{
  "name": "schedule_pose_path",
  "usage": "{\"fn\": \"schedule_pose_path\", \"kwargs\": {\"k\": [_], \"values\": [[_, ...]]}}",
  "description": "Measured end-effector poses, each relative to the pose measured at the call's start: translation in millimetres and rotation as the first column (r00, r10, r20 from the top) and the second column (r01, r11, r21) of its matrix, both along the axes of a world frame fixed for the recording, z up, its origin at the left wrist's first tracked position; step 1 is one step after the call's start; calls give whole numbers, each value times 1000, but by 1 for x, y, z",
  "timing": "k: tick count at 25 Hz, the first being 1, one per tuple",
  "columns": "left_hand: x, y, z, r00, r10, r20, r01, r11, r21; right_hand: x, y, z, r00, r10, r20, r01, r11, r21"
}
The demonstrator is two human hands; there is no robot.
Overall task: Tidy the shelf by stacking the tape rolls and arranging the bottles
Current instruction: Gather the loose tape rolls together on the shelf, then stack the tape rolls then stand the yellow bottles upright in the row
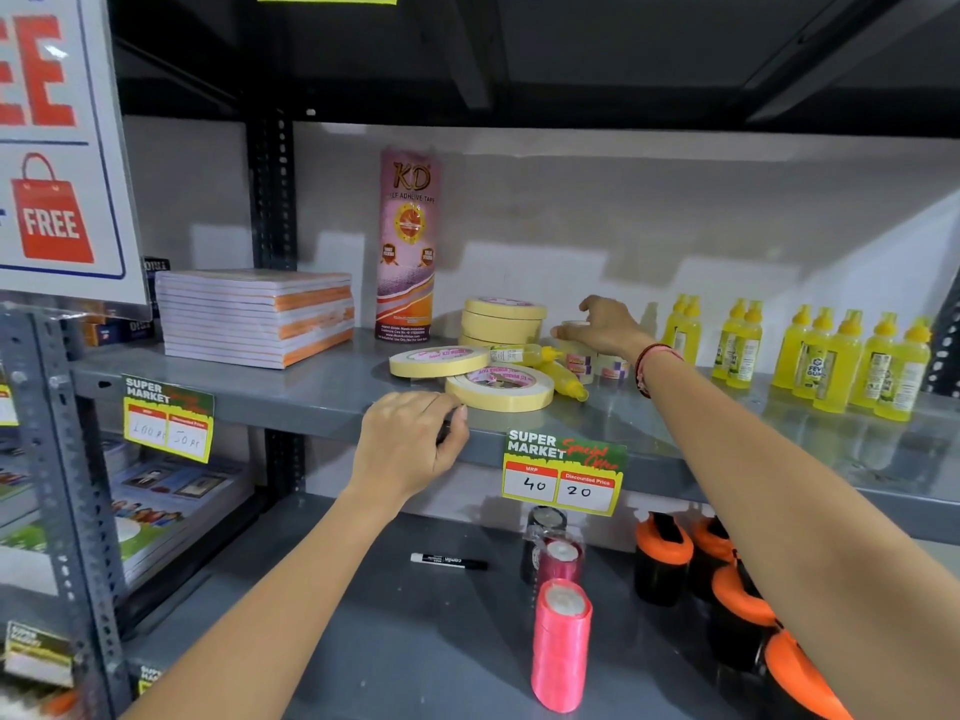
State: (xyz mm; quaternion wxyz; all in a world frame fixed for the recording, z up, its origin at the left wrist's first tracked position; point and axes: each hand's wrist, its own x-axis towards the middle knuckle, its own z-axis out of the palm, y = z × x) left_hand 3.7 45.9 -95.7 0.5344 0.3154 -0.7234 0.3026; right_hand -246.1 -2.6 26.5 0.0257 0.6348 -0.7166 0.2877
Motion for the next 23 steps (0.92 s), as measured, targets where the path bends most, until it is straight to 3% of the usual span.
{"fn": "schedule_pose_path", "kwargs": {"k": [3, 5, 6, 8, 10, 12, 13, 16, 17, 21, 23], "values": [[0, 0, -1, 1000, -4, -3, 4, 1000, -2, 11, 3, 4, 992, -33, -118, -3, 955, -297], [0, 0, 0, 1000, -7, -7, 7, 1000, 5, 25, 9, 12, 989, 118, -90, -142, 926, -349], [0, -1, -1, 1000, -8, -8, 8, 1000, 7, 33, 14, 16, 966, 252, -60, -259, 928, -268], [0, 0, -1, 1000, -7, -7, 7, 1000, 7, 54, 30, 17, 886, 462, -53, -454, 884, 115], [0, 0, 0, 1000, -4, -2, 4, 1000, 7, 72, 46, 14, 832, 536, -139, -417, 772, 480], [0, 1, 0, 1000, 2, 5, -2, 1000, 10, 80, 49, 10, 803, 558, -210, -365, 738, 568], [0, 1, 0, 1000, 6, 6, -6, 1000, 13, 83, 49, 11, 796, 564, -218, -394, 757, 521], [0, 2, 1, 1000, 11, 4, -11, 1000, 24, 98, 37, 13, 822, 497, -276, -479, 867, 135], [0, 2, 1, 1000, 10, 4, -10, 1000, 26, 105, 34, 12, 824, 481, -300, -482, 873, 76], [1, 2, 1, 1000, 2, 8, -3, 999, 35, 118, 17, -4, 777, 563, -282, -496, 823, 275], [1, 2, 0, 1000, -4, 7, 4, 999, 34, 116, 13, 1, 789, 582, -197, -543, 810, 221]]}}
